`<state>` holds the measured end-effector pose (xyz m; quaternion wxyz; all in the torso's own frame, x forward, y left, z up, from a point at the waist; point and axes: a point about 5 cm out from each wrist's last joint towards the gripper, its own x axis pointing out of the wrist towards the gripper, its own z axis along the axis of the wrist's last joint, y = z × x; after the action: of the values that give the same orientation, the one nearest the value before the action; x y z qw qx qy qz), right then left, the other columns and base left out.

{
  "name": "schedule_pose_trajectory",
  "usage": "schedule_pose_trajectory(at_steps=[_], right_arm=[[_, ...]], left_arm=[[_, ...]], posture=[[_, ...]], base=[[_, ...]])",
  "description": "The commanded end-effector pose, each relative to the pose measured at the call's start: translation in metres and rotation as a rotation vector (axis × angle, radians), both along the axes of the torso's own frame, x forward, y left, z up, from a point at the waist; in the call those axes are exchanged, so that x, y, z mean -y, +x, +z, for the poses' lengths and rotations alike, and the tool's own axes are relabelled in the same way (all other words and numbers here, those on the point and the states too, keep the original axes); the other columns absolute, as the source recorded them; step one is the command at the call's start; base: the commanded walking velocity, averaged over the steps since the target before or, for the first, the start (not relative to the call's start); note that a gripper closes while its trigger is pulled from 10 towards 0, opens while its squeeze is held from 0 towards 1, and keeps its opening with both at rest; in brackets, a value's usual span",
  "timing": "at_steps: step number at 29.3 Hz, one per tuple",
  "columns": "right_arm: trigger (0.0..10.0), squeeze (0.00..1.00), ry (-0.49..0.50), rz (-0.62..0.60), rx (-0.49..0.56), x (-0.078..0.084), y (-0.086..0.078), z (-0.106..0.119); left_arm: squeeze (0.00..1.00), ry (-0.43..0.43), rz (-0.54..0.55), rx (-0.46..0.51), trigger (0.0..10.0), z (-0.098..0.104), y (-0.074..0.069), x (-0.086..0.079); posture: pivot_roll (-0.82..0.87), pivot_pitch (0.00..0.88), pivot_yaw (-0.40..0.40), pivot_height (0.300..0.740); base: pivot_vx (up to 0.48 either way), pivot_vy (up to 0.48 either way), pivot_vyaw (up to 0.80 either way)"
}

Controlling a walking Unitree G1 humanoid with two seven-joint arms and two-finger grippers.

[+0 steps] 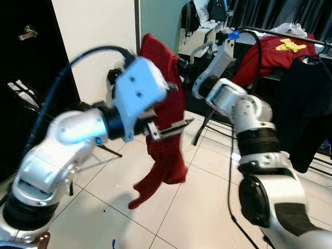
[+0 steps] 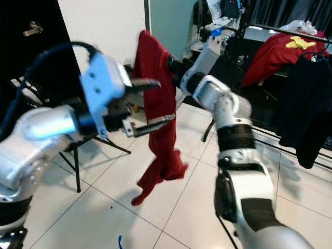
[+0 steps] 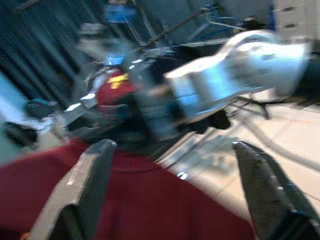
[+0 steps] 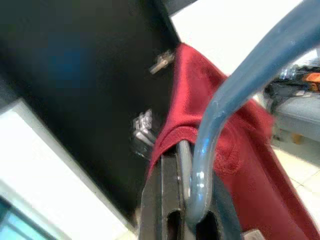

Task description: Hang hanger

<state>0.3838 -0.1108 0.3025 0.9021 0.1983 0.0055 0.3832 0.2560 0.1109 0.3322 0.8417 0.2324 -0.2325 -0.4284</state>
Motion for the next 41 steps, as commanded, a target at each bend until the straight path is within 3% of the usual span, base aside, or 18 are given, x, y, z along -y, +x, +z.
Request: schedule_pose_trajectory(at_steps=[1,2,3,4,6,9,13,18,20,24,29,41], right_arm=[[10.0,0.00,-0.149,0.173,0.111,0.008,-0.017,-0.001],[10.0,0.00,-0.271,0.269,0.153,0.022,-0.028,-0.010],[10.0,0.00,-0.271,0.269,0.153,0.022,-0.028,-0.010],[10.0,0.00,-0.357,0.322,0.178,0.042,-0.036,-0.013],[10.0,0.00,-0.357,0.322,0.178,0.042,-0.036,-0.013],[10.0,0.00,-0.478,0.387,0.261,0.082,-0.047,0.001],[10.0,0.00,-0.502,0.433,0.317,0.092,-0.054,0.015],[10.0,0.00,-0.523,0.527,0.360,0.094,-0.064,0.028],[10.0,0.00,-0.523,0.619,0.405,0.092,-0.074,0.041],[10.0,0.00,-0.508,0.693,0.443,0.087,-0.083,0.050],[10.0,0.00,-0.525,0.807,0.531,0.083,-0.094,0.069],[10.0,0.00,-0.536,0.839,0.578,0.082,-0.102,0.079]], left_arm=[[1.00,-0.039,0.053,0.044,10.0,0.015,0.000,-0.014],[1.00,-0.059,0.091,0.070,10.0,0.023,0.000,-0.025],[1.00,-0.059,0.091,0.070,10.0,0.023,0.000,-0.025],[0.00,-0.076,0.120,0.092,10.0,0.030,-0.001,-0.036],[0.00,-0.076,0.120,0.092,10.0,0.030,-0.001,-0.036],[0.00,-0.086,0.147,0.108,10.0,0.037,-0.005,-0.054],[0.00,-0.065,0.126,0.087,10.0,0.033,-0.008,-0.059],[0.00,-0.032,0.014,0.012,10.0,0.023,-0.017,-0.060],[0.00,-0.007,-0.096,-0.081,10.0,0.011,-0.025,-0.060],[0.00,0.009,-0.133,-0.130,10.0,0.003,-0.027,-0.059],[0.00,0.037,-0.091,-0.171,10.0,-0.011,-0.019,-0.062],[0.00,0.001,-0.015,-0.161,10.0,-0.009,-0.013,-0.073]], posture=[[-0.02,0.000,-0.051,0.740],[-0.02,0.000,-0.053,0.740],[-0.02,0.000,-0.053,0.740],[-0.03,0.000,-0.056,0.740],[-0.03,0.000,-0.056,0.740],[-0.04,0.000,-0.054,0.740],[-0.04,0.000,-0.055,0.740],[-0.04,0.000,-0.057,0.740],[-0.05,0.000,-0.055,0.740],[-0.05,0.000,-0.055,0.740],[-0.06,0.000,-0.054,0.740],[-0.06,0.000,-0.055,0.740]], base=[[0.000,0.000,0.00],[0.000,0.000,0.00],[0.000,0.000,0.00],[0.000,0.000,0.00],[0.000,0.000,0.00],[0.000,0.000,0.00],[0.000,0.000,0.00],[0.000,0.000,0.00],[0.000,0.000,0.00],[0.000,0.000,0.00],[0.000,0.000,0.00],[0.000,0.000,0.00]])
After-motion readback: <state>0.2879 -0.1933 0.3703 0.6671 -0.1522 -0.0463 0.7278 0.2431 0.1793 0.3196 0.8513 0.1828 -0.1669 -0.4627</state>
